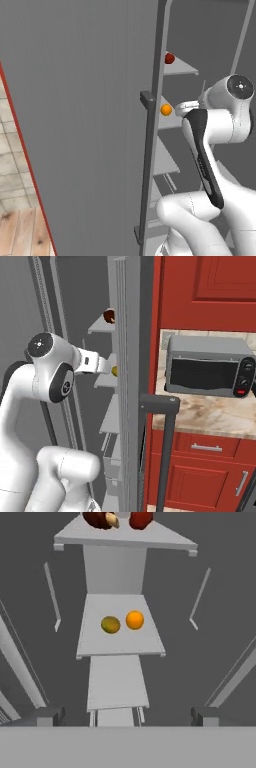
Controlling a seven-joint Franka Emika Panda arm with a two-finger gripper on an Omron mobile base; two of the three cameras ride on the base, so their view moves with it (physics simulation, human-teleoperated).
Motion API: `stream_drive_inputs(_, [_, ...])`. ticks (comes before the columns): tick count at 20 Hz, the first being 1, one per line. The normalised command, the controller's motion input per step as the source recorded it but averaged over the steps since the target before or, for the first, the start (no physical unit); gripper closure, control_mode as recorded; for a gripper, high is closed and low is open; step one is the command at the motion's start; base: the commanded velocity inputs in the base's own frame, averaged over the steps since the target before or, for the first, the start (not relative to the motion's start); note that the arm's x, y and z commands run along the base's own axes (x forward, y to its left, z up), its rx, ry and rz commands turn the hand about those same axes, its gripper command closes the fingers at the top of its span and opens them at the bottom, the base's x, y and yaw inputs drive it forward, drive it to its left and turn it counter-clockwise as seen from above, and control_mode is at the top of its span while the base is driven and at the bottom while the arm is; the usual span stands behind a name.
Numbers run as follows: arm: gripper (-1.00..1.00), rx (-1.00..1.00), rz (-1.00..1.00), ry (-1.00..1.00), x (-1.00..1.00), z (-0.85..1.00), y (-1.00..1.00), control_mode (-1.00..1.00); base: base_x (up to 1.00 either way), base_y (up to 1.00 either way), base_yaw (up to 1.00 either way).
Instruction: Take the oranges from the second highest rack and move them to the highest rack where the bell pepper and steak are located, to maximize freezer space. Close the freezer door after rearranging.
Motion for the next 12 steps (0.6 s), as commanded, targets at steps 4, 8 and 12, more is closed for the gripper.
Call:
stream_drive_inputs(4, [-1.00,0.18,0.01,0.00,0.56,-0.38,-0.12,-1.00,0.00,0.00,0.00])
stream_drive_inputs(8, [-1.00,0.14,0.01,0.03,0.38,-0.13,0.00,-1.00,0.00,0.00,0.00])
stream_drive_inputs(12, [-1.00,0.03,0.00,0.13,0.11,0.00,-0.01,-1.00,0.00,0.00,0.00])
